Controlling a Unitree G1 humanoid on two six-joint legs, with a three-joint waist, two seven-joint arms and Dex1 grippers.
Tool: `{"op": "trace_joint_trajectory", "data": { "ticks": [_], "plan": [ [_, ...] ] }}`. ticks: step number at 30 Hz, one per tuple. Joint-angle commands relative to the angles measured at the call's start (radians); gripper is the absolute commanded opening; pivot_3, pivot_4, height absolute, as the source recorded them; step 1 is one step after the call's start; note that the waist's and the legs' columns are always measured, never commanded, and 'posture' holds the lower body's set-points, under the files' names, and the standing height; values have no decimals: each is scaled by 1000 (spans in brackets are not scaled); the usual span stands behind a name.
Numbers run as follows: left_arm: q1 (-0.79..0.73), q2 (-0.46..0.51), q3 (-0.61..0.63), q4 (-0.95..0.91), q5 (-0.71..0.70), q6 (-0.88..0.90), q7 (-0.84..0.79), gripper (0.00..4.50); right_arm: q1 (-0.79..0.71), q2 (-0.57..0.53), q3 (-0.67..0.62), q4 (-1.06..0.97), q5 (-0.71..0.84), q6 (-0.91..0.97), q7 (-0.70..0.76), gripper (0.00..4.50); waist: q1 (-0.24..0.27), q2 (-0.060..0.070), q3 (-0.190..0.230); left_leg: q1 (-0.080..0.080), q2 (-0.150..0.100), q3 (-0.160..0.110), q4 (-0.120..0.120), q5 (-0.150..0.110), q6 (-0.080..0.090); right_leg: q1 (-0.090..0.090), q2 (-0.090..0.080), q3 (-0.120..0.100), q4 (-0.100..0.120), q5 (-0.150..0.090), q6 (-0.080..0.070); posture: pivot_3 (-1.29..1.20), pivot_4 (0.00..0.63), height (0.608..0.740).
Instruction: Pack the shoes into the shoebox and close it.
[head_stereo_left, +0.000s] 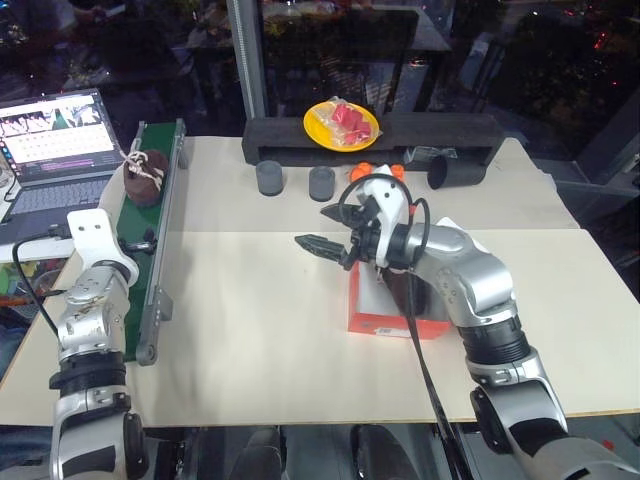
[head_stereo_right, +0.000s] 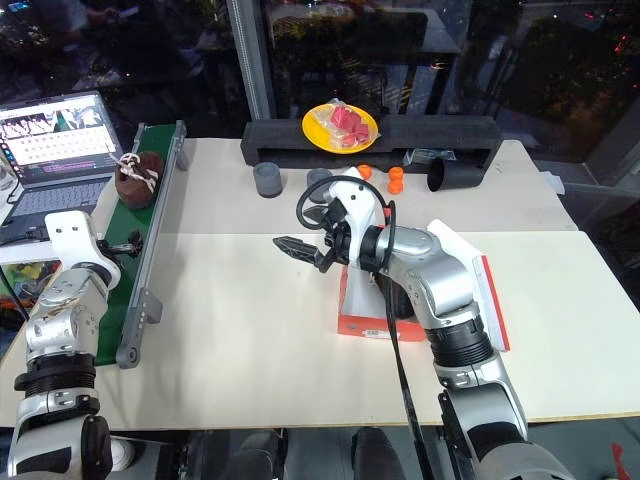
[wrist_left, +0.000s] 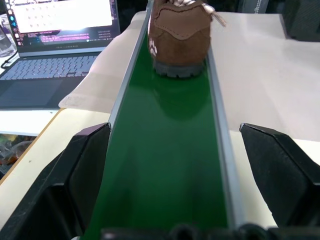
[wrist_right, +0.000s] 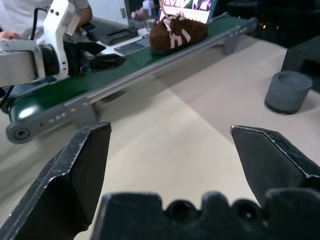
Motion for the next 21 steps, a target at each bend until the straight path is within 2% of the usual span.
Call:
{"op": "trace_joint_trajectory", "data": {
  "ticks": [1, 9, 17, 20, 21],
  "plan": [
    [-38, 18, 9, 46, 4, -71, -18, 4428, -8, -18, -29, -68, 34, 30, 8, 4500, 0, 0, 0, 0, 0, 0, 0, 0, 0, 0, 0, 0, 0, 0, 0, 0, 150, 740],
    [-68, 17, 2, 148, 9, -143, -42, 4428, -11, -46, -32, -114, 57, 82, 4, 4500, -1, 0, 0, 0, 0, 0, 0, 0, 0, 0, 0, 0, 0, 0, 0, 0, 150, 740],
    [-69, 1, 8, 194, 3, -113, -27, 4428, -25, -77, -37, -136, 72, 113, -6, 4500, -1, 0, 0, 0, 0, 0, 0, 0, 0, 0, 0, 0, 0, 0, 0, 0, 150, 740],
    [-69, -8, 14, 183, -21, -95, -49, 3749, -32, -83, -42, -141, 77, 123, -8, 4500, 0, 0, 0, 0, 0, 0, 0, 0, 0, 0, 0, 0, 1, 0, 0, 0, 150, 740],
    [-68, -10, 13, 172, -23, -96, -50, 3388, -34, -84, -43, -142, 77, 126, -7, 4500, 0, 0, 0, 0, 0, 0, 0, 0, 0, 0, 0, 0, 1, 0, 0, 0, 150, 740]
  ]
}}
